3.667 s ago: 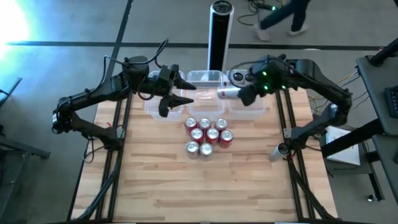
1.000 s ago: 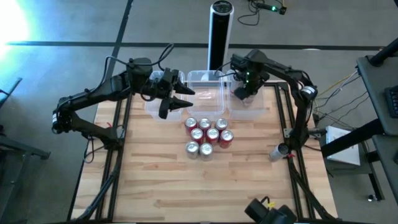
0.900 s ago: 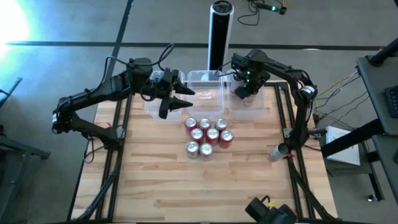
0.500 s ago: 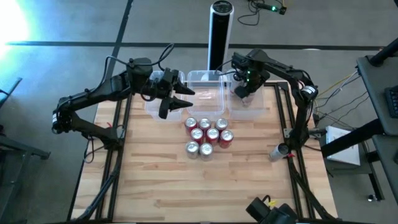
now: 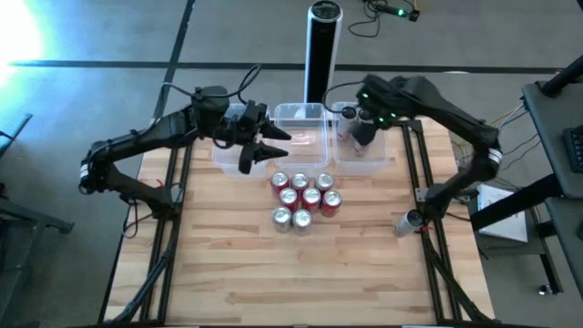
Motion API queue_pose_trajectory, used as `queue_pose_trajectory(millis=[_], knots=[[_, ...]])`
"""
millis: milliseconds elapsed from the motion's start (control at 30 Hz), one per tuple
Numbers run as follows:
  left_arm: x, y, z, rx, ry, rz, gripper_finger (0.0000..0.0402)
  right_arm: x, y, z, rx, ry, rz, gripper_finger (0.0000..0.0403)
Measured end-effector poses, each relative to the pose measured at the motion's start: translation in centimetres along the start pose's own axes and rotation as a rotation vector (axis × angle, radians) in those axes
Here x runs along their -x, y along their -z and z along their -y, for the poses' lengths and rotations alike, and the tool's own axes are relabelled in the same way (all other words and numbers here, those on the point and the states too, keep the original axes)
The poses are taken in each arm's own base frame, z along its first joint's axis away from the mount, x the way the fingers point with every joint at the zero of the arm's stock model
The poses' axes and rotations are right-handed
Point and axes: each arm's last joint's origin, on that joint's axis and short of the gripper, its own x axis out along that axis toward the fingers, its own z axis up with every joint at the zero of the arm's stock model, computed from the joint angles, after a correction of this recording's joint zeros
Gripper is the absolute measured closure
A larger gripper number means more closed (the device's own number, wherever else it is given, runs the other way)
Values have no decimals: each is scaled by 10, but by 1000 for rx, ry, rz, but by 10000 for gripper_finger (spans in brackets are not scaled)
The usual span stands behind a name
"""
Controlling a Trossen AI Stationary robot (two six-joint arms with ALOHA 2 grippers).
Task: Sort soda cans
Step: Put the white-pink soda can into the right transparent bin
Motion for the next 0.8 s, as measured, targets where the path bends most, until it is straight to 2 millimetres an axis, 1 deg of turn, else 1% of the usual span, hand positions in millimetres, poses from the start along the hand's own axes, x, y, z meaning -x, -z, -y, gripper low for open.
queue_pose_trajectory(millis=[100,167,233,333,433,533,700,800], knots=[[-9,1,-5,25,2,17,170,27,19,-14,57,-63,110,95],[-13,1,-7,43,2,26,170,40,32,-24,95,-109,167,100],[-17,1,-9,60,0,42,170,49,48,-32,145,-151,201,104],[-19,1,-11,114,-22,52,170,53,71,-43,230,-192,202,108],[-23,3,-11,170,-24,43,170,48,93,-49,305,-211,177,112],[-27,5,-9,196,-29,36,170,34,109,-51,312,-210,123,115],[-38,11,-3,214,-87,32,170,6,123,-53,303,-167,19,116],[-46,15,7,200,-60,15,170,5,136,-57,330,-200,-80,118]])
